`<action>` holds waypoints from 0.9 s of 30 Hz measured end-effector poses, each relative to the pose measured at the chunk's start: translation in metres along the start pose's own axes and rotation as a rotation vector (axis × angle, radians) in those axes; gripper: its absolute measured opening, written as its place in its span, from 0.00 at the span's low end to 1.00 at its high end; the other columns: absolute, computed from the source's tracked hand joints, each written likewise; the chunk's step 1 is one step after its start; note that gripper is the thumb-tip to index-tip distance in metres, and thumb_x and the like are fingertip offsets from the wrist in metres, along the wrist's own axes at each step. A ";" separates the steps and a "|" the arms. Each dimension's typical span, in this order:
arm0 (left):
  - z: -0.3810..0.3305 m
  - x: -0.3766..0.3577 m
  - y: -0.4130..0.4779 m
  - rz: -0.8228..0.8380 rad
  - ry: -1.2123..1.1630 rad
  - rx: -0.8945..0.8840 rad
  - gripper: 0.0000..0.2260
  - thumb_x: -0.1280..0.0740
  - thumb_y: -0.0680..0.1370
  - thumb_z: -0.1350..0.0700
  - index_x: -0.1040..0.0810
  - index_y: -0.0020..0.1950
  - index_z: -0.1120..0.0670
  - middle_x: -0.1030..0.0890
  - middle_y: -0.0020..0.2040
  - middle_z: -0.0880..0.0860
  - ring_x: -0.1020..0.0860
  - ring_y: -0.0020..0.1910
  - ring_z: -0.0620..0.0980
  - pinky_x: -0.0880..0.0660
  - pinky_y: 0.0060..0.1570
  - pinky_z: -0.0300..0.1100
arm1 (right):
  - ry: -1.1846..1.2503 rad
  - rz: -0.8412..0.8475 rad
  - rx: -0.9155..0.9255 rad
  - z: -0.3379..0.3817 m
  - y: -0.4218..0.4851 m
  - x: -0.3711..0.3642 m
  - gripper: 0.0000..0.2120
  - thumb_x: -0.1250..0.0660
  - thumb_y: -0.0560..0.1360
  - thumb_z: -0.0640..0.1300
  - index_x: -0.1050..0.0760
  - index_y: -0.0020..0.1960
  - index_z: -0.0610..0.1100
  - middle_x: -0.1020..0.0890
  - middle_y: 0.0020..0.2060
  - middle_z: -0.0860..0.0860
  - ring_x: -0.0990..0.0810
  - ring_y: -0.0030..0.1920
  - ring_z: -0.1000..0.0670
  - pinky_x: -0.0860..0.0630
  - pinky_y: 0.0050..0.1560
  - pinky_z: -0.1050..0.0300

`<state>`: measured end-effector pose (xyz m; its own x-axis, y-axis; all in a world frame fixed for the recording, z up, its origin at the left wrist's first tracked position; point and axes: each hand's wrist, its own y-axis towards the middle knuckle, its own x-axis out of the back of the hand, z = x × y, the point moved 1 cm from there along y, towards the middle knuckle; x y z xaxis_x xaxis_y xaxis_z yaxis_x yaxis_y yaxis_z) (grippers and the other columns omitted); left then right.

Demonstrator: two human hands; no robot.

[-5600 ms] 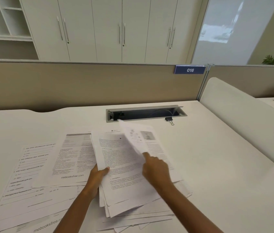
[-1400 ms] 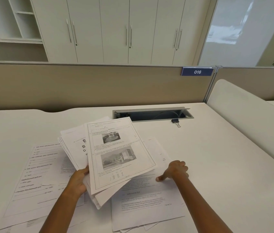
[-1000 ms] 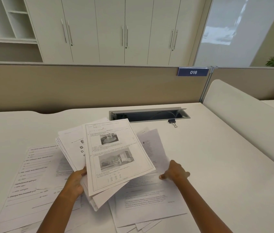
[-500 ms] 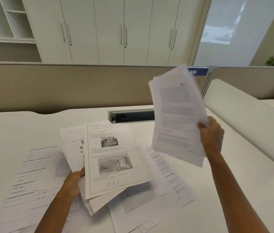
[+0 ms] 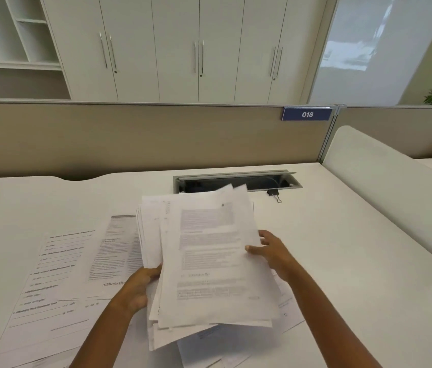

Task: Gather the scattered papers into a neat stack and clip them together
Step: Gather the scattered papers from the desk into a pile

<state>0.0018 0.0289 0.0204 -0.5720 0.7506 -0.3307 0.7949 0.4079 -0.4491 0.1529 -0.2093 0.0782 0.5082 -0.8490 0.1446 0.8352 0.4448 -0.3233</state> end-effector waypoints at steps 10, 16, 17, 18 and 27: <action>-0.022 -0.017 -0.011 0.008 0.204 -0.178 0.09 0.39 0.77 0.62 0.21 0.52 0.60 0.16 0.39 0.56 0.17 0.34 0.51 0.20 0.31 0.41 | 0.153 -0.020 0.027 -0.010 0.001 -0.023 0.16 0.32 0.68 0.29 0.25 0.56 0.34 0.19 0.54 0.39 0.18 0.48 0.39 0.20 0.49 0.47; -0.059 -0.051 -0.031 -0.265 0.107 -0.670 0.26 0.44 0.74 0.37 0.30 0.66 0.51 0.27 0.68 0.56 0.27 0.63 0.51 0.34 0.67 0.55 | 0.230 -0.267 0.427 0.021 -0.003 -0.030 0.11 0.31 0.71 0.37 0.27 0.52 0.45 0.19 0.45 0.49 0.19 0.42 0.51 0.20 0.37 0.64; -0.064 -0.053 -0.035 -0.294 0.088 -0.747 0.38 0.42 0.68 0.30 0.35 0.70 0.52 0.33 0.72 0.55 0.33 0.69 0.53 0.39 0.69 0.55 | 0.247 -0.263 0.472 0.024 -0.004 -0.031 0.11 0.31 0.72 0.39 0.27 0.52 0.46 0.19 0.45 0.51 0.18 0.42 0.52 0.19 0.38 0.63; -0.068 -0.052 -0.037 -0.255 0.119 -0.773 0.47 0.40 0.61 0.25 0.36 0.71 0.53 0.33 0.72 0.56 0.34 0.69 0.55 0.39 0.69 0.55 | 0.254 -0.247 0.504 0.026 -0.006 -0.033 0.11 0.31 0.72 0.39 0.27 0.53 0.47 0.19 0.45 0.52 0.18 0.42 0.53 0.18 0.39 0.62; -0.058 -0.047 -0.027 -0.008 0.447 -0.810 0.19 0.28 0.58 0.36 0.25 0.47 0.33 0.19 0.43 0.33 0.20 0.45 0.34 0.23 0.43 0.36 | 0.249 -0.162 0.615 0.027 -0.012 -0.034 0.27 0.30 0.64 0.45 0.37 0.59 0.54 0.24 0.56 0.48 0.21 0.53 0.47 0.19 0.50 0.51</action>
<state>0.0191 0.0125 0.0958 -0.5804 0.8085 0.0968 0.7867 0.5261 0.3230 0.1316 -0.1781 0.1025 0.3643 -0.9262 -0.0971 0.9018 0.3249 0.2848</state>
